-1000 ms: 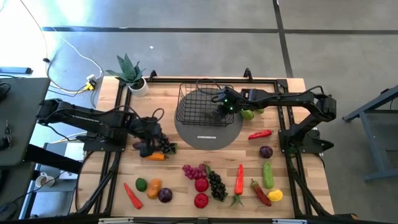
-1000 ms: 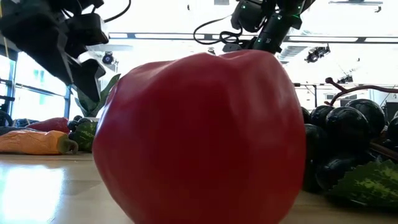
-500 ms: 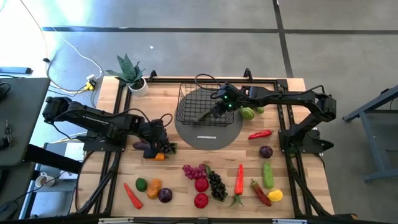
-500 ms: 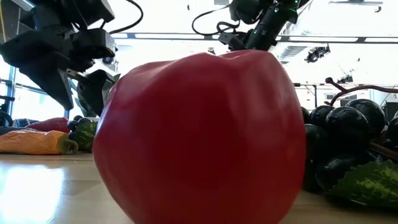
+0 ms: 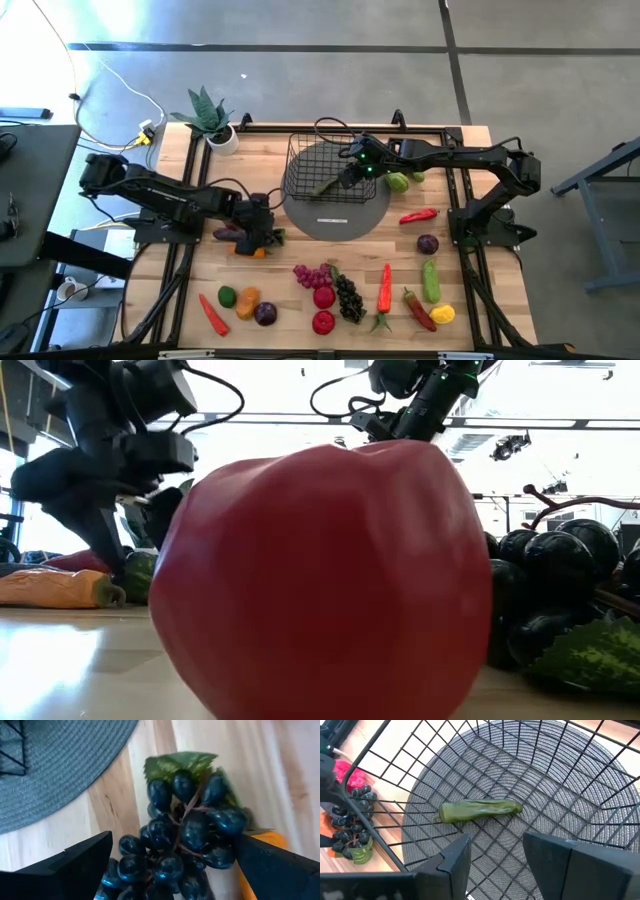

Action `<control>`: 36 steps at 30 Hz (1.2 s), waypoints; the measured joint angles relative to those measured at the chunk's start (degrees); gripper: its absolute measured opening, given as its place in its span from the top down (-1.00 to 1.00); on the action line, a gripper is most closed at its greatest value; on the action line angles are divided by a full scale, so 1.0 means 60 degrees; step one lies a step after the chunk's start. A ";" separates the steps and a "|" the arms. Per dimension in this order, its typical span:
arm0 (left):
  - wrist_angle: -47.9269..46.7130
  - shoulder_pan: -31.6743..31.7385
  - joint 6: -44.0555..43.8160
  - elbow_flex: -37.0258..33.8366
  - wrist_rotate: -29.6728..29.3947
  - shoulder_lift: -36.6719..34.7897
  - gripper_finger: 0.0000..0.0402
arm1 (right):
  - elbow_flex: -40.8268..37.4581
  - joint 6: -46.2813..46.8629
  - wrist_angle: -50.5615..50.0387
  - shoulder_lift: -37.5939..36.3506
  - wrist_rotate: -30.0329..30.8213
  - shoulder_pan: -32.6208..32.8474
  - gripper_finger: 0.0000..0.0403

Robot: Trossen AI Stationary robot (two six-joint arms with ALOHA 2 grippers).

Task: Build produce basket
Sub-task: Put the top black grapes into the wire basket

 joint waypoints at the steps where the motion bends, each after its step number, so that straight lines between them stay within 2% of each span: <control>1: 0.0081 -0.0002 0.0003 0.0000 -0.0139 0.0127 -0.98 | 0.0000 0.0002 0.0005 0.0000 0.0000 0.0000 0.19; 9: 0.0180 0.0000 -0.0164 0.0000 -0.0534 0.0569 -0.94 | 0.0000 0.0284 0.0116 0.0000 0.0140 0.0000 0.19; 17: 0.0576 0.0004 -0.0006 0.0000 -0.0534 0.0571 -0.72 | 0.0000 0.0359 0.0286 0.0000 0.0149 0.0011 0.19; 27: 0.0872 0.0004 0.0665 0.0000 -0.0567 0.0571 -0.30 | 0.0000 0.0535 0.0282 0.0000 0.0153 0.0015 0.19; 36: 0.0895 0.0000 0.1322 0.0000 -0.0563 0.0556 0.22 | 0.0000 0.0605 0.0278 0.0000 0.0153 0.0015 0.19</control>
